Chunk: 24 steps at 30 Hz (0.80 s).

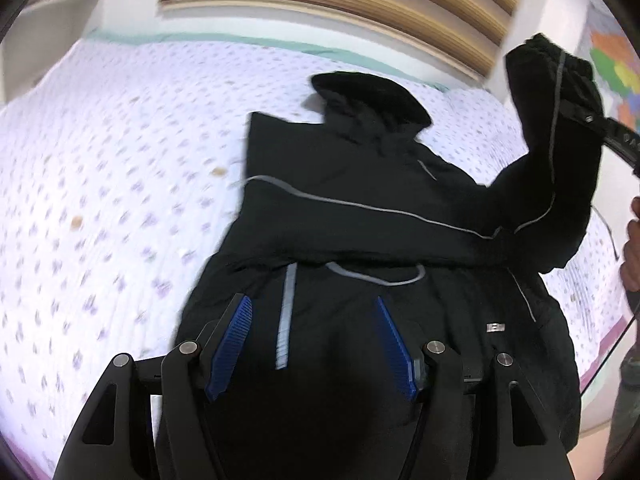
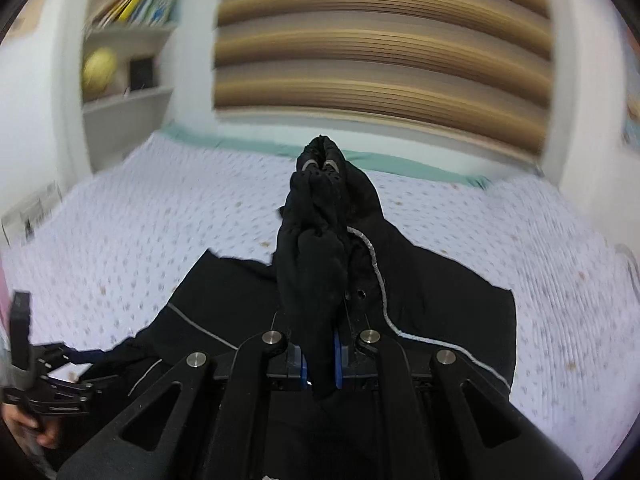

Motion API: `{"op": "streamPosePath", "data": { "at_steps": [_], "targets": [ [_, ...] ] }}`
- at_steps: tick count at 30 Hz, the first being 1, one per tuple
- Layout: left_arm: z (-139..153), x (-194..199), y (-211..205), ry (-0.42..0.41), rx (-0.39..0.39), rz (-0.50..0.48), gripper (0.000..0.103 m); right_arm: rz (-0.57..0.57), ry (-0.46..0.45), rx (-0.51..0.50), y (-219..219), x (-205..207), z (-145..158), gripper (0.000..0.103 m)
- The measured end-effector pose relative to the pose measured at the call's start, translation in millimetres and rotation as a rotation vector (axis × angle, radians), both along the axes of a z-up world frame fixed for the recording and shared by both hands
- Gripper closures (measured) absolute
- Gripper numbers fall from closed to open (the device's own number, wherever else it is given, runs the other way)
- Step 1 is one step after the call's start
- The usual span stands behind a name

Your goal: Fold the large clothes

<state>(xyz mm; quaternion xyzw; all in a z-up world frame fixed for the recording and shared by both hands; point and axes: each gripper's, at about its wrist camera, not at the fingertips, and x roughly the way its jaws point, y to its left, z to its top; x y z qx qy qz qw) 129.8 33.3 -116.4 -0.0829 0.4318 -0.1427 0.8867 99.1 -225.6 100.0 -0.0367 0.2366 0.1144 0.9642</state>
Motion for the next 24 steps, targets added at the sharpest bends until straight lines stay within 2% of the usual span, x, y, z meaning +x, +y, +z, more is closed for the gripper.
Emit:
{"op": "streamPosePath", "data": {
  "at_steps": [5,7,9,11,12,14,16,18,20,22,23,24],
  "targets": [
    [-19,-3,28,0.016,-0.060,0.029,0.038,0.091,0.120,-0.008,80,34,-45,0.092],
    [-25,-4,34,0.015,-0.059,0.028,0.038,0.111,0.178,-0.029,105,50,-71,0.092],
    [-30,-5,39,0.013,-0.054,0.022,0.038,0.113,0.262,-0.063,134,70,-110,0.091],
    [-34,-7,41,0.014,-0.056,0.015,0.038,0.113,0.321,-0.071,150,83,-142,0.090],
    [-35,-8,43,0.014,-0.061,0.011,0.038,0.118,0.358,-0.065,155,90,-158,0.084],
    [-36,-9,42,0.012,-0.064,-0.002,0.038,0.106,0.405,-0.068,157,97,-180,0.083],
    [-34,-9,43,0.014,-0.065,-0.022,0.038,0.119,0.400,-0.056,155,98,-183,0.082],
    [-28,-7,44,0.020,-0.069,-0.049,0.038,0.158,0.422,0.009,142,95,-174,0.077],
    [-16,-2,41,0.016,-0.069,-0.084,0.038,0.228,0.422,0.165,116,82,-154,0.071],
    [-2,5,37,0.006,-0.088,-0.126,0.038,0.276,0.401,0.282,84,66,-136,0.059],
    [6,11,34,0.008,-0.100,-0.146,0.038,0.268,0.377,0.324,63,57,-130,0.041],
    [14,18,29,0.014,-0.117,-0.167,0.038,0.239,0.352,0.341,49,51,-124,0.030]
  ]
}}
